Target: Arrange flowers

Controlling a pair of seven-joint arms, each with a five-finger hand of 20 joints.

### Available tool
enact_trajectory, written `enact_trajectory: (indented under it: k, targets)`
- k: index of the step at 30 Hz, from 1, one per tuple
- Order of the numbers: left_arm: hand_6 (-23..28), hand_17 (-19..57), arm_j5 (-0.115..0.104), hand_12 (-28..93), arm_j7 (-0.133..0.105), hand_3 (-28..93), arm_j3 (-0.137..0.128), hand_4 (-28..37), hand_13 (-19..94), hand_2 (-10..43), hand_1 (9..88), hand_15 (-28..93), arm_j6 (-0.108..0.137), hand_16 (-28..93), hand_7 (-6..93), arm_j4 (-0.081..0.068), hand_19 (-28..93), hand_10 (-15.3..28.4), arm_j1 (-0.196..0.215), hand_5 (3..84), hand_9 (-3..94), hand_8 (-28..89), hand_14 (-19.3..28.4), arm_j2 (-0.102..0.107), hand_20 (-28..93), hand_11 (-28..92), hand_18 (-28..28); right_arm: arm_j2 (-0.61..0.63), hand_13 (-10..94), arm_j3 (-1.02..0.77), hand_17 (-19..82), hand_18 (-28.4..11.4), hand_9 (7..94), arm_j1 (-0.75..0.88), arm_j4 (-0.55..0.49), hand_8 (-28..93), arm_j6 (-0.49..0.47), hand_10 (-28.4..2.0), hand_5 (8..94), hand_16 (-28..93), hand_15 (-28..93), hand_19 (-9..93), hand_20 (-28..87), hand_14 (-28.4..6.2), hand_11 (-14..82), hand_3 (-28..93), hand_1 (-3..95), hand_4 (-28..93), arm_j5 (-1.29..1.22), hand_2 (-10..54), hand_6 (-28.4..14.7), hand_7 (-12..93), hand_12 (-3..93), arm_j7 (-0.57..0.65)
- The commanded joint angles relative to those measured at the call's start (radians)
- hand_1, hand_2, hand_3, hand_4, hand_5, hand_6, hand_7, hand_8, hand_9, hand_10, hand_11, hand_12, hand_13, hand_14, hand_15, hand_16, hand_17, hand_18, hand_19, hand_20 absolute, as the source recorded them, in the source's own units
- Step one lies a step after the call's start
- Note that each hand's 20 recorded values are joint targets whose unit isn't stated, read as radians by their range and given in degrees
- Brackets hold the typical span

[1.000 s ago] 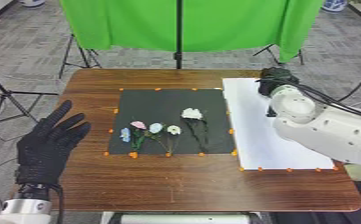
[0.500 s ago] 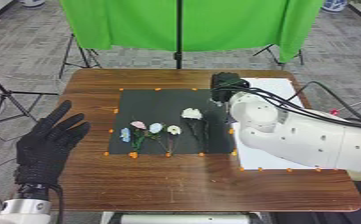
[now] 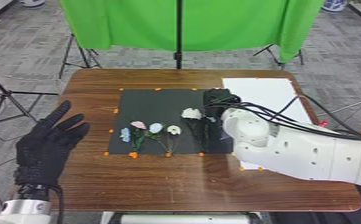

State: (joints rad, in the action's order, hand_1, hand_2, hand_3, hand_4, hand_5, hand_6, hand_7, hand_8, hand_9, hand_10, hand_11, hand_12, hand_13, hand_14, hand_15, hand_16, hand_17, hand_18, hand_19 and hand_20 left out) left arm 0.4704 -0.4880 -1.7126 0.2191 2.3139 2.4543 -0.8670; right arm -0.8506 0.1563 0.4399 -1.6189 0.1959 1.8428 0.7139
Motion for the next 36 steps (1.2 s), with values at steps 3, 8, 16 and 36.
enact_trajectory:
  k: [3,8,16,36]
  targets:
    - [7.8,-9.6,0.009,11,0.016,79,0.013,-27.1,23,6.2,21.1,63,-0.01,-13,13.3,-0.006,55,18.8,0.001,33.9,31.8,-9,27.2,-0.012,28,32,21.4,0.013,84,0.005,31,-16.1,93.7,-0.014,-0.008,2,0.005,-4.3,82.1,19,65,83,25,-1.7,14.7,71,54.8,-28,0.018,-9.5,3.6,24,30.2,0.007]
    - [7.8,-9.6,0.008,11,0.017,79,0.01,-27.0,23,6.2,21.1,63,-0.003,-13,13.3,-0.003,55,18.8,0.013,33.9,31.7,-9,27.2,-0.02,28,32,21.4,0.03,82,-0.036,29,-16.8,92.8,0.009,-0.04,0,-0.065,-4.7,77.6,19,67,83,25,-2.6,10.3,72,53.7,-28,-0.014,-9.5,2.9,25,33.5,0.011]
    - [7.9,-9.6,0.009,11,0.021,79,0.022,-27.0,23,6.2,21.2,63,-0.007,-13,13.0,-0.008,55,18.8,-0.004,33.9,31.7,-9,27.2,-0.02,28,31,21.4,0.015,78,-0.036,26,-17.7,88.0,0.01,-0.043,-3,-0.104,-6.5,71.6,17,69,82,26,-3.9,14.6,72,49.4,-28,-0.003,-9.5,1.4,27,31.0,0.012]
    - [8.2,-9.6,0.002,11,0.024,79,0.027,-26.9,23,6.4,21.4,62,-0.001,-13,12.4,-0.011,55,19.0,-0.005,34.1,31.6,-9,27.0,-0.006,28,30,21.3,0.026,73,-0.034,24,-20.9,75.2,-0.01,-0.052,-14,-0.106,-12.0,61.1,16,73,82,28,-7.3,29.7,79,33.1,-28,-0.023,-9.5,-1.4,20,16.5,0.046]
